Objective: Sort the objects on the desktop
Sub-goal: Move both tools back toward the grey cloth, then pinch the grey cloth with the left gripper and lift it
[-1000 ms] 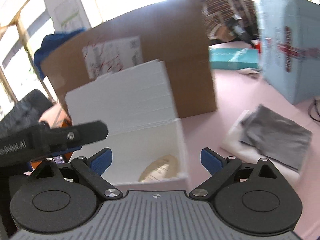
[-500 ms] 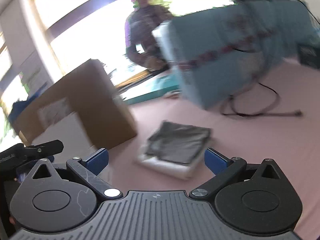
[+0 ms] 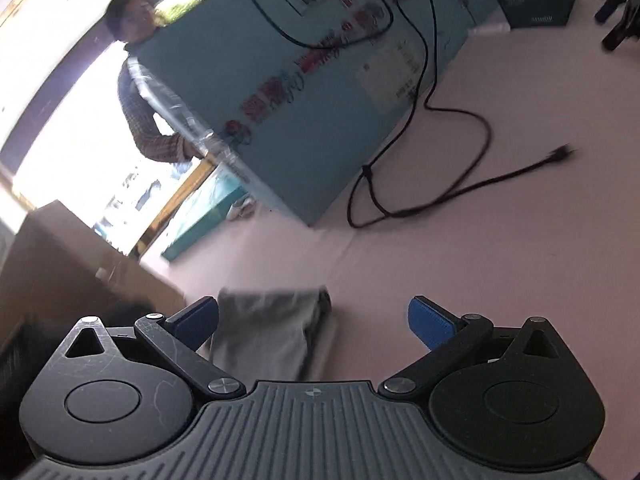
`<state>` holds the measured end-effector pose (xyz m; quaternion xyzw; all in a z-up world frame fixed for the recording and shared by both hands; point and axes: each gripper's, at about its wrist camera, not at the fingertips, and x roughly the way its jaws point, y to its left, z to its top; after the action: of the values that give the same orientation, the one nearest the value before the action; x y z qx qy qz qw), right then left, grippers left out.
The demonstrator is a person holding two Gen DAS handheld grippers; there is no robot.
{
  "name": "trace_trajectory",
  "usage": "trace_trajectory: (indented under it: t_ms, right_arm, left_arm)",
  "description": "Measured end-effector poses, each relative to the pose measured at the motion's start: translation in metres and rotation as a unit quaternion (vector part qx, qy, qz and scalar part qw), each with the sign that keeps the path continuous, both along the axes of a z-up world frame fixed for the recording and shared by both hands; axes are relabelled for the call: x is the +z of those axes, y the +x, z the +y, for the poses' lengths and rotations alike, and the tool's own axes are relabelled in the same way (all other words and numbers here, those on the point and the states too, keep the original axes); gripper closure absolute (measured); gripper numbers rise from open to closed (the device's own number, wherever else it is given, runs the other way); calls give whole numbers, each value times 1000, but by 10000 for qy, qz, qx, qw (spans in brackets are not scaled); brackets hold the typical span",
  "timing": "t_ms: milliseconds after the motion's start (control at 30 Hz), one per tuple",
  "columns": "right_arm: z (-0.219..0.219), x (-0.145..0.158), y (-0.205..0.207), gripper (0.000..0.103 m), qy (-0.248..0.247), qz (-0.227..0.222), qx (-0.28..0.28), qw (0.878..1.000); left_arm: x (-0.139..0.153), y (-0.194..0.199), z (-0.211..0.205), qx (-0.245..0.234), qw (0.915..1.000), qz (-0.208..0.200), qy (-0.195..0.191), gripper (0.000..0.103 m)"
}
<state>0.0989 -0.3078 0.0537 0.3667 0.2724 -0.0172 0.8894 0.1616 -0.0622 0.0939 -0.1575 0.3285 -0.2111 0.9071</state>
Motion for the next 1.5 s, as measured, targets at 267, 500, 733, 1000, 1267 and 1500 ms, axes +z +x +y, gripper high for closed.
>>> trace_trajectory:
  t_ms: [267,500,733,1000,1267,1500]
  right_arm:
    - [-14,-39,43,7,744,-692,746,9920]
    - [-10,-29,37,19,285,-764,1231,9890]
    - [1,-41,44,50,84,-378,1414,9892]
    - [11,-37,42,96,-622,-493,1426,9866]
    - [8,-30,37,96,-479,-516,1441,9870]
    - [6,-32,39,96,-425,-332,1403,9886]
  left_arm:
    - [-32,36,16,474,9987,163,2,0]
    - [-46,35,20,661,9975,259,3,0]
    - [-50,37,27,806,9963,302,-42,0]
    - [-49,36,26,852,9962,107,122,0]
    - [-54,44,38,609,9961,469,-440,9]
    - [-58,42,31,282,9984,279,-396,19]
